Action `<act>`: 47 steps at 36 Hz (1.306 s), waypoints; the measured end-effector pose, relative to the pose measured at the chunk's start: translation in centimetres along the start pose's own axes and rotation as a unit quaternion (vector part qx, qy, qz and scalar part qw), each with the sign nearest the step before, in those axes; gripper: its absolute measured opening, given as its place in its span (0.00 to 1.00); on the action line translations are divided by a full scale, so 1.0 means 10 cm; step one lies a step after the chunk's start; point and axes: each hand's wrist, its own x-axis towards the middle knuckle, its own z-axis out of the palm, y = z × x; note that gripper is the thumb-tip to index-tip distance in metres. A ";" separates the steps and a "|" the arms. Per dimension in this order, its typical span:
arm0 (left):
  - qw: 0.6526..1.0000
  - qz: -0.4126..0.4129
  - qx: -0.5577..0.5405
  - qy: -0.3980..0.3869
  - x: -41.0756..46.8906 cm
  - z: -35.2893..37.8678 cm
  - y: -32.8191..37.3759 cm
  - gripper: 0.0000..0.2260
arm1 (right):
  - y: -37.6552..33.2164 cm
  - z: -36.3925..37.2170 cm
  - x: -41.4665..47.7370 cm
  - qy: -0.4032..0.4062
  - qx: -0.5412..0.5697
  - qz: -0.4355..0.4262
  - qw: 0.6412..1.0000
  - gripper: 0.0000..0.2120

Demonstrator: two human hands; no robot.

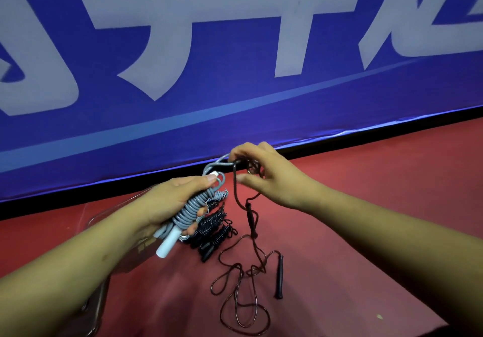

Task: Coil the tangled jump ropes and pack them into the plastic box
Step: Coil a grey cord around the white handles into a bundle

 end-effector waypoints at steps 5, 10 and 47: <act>0.999 -0.018 0.039 0.022 0.04 0.03 -0.04 0.20 | -0.01 0.03 0.03 0.049 0.002 -0.011 0.999 0.07; 0.993 -0.045 0.059 0.096 0.05 -0.03 -0.06 0.14 | 0.00 -0.02 0.04 0.161 0.130 0.040 0.978 0.05; 0.975 -0.041 0.209 -0.063 0.01 -0.05 0.04 0.11 | 0.12 -0.21 -0.07 -0.133 0.209 0.259 0.934 0.06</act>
